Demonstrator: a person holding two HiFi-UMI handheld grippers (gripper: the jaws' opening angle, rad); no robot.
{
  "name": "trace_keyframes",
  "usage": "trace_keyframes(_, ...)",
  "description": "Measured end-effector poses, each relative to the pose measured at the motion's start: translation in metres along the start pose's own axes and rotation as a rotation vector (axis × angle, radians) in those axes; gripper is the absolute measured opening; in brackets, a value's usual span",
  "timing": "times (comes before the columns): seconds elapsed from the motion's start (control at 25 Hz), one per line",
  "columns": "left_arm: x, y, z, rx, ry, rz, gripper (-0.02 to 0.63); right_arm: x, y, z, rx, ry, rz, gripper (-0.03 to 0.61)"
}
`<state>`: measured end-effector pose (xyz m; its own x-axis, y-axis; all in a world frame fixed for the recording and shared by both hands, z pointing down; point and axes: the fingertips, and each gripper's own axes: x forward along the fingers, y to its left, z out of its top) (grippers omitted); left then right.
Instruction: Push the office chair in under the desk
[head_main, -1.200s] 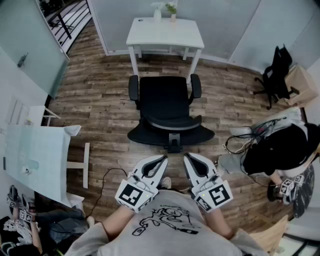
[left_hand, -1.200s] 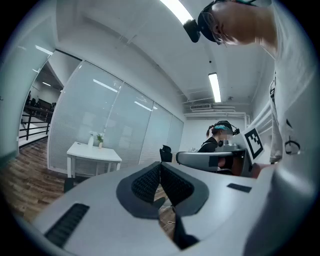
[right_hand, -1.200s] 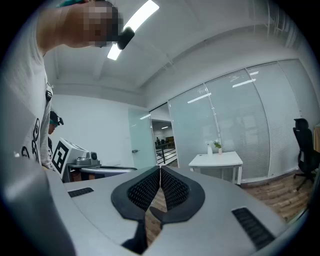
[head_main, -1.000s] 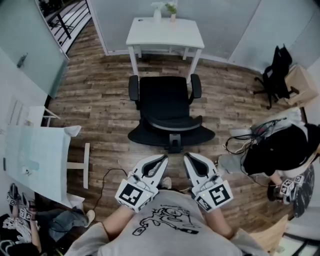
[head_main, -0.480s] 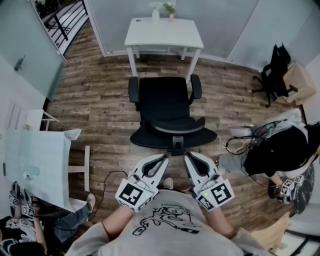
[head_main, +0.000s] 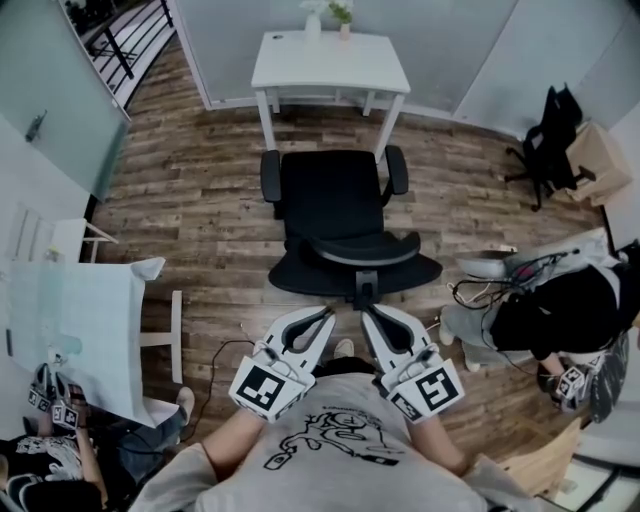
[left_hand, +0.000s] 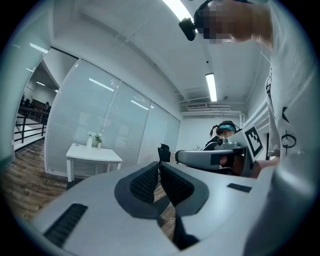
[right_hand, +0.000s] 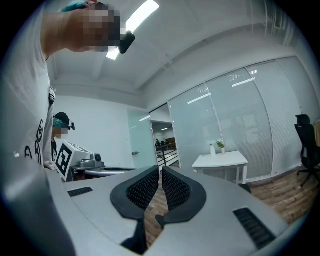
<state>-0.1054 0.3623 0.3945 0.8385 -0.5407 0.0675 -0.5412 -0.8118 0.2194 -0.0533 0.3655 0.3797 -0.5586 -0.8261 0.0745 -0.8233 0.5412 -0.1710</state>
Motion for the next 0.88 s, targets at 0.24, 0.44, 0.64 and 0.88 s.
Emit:
trace_keyframes(0.24,0.008,0.007,-0.010,0.029,0.036,0.000,0.034,0.004,-0.011,-0.004,-0.022,0.016,0.016,0.041)
trace_keyframes(0.44,0.023,0.011,-0.027,0.107,0.105,-0.021,0.100,0.004,-0.036,-0.019,-0.123,0.063,0.016,0.046)
trace_keyframes(0.64,0.042,0.021,-0.076,0.252,0.275,-0.040,0.134,-0.001,-0.063,-0.052,-0.350,0.209,0.046,0.084)
trace_keyframes(0.88,0.069,0.034,-0.143,0.512,0.481,-0.069,0.193,-0.009,-0.103,-0.105,-0.507,0.424,0.105,0.161)
